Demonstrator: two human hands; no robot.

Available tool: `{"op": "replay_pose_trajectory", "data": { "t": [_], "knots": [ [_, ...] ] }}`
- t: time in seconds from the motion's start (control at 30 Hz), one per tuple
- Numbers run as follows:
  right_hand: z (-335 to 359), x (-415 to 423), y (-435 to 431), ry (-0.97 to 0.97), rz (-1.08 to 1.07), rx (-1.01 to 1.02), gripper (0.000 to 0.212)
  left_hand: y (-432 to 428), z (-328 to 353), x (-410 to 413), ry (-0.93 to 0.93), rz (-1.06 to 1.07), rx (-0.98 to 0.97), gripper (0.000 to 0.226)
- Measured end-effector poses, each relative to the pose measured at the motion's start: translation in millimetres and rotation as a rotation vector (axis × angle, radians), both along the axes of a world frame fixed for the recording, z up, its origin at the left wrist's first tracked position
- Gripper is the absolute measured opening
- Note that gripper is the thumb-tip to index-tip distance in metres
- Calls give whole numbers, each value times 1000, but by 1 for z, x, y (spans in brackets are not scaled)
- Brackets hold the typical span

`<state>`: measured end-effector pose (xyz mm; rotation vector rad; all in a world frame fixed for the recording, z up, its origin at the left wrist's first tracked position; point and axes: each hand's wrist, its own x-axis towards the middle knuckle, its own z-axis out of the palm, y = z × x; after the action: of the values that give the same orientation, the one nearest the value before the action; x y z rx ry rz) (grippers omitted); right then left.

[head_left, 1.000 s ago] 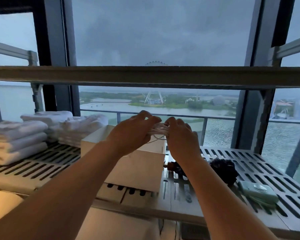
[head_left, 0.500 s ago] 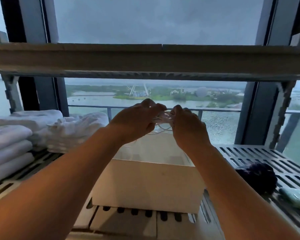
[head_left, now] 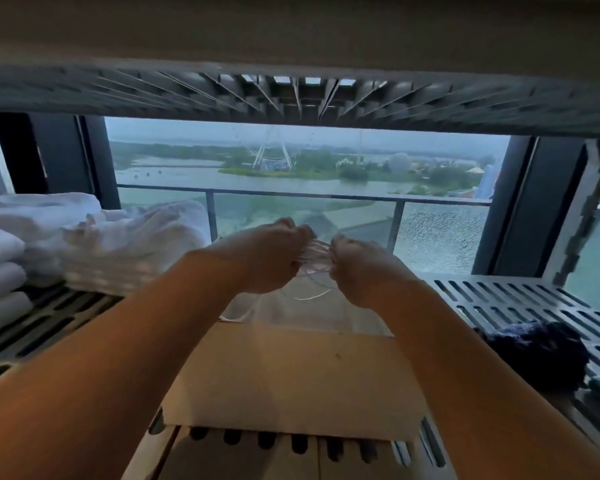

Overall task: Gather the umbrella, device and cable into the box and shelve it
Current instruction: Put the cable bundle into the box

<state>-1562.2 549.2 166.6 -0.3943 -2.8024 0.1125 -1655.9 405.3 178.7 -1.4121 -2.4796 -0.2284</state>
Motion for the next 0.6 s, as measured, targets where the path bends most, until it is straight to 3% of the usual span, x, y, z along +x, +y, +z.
{"op": "replay_pose_trajectory", "data": {
  "t": [0.2,0.3,0.4,0.6],
  "knots": [
    [9,-14,-8,-211,35,29,21,2,4,-4,-47,100,-135,27],
    [1,-16,-11,-320,37,75,15,6,-2,-2,-62,157,-272,23],
    [-6,-18,-10,-338,23,107,33,12,-2,-2,-120,172,-323,24],
    [-9,-26,-3,-358,19,113,34,18,-9,-7,-140,163,-304,28]
  ]
}}
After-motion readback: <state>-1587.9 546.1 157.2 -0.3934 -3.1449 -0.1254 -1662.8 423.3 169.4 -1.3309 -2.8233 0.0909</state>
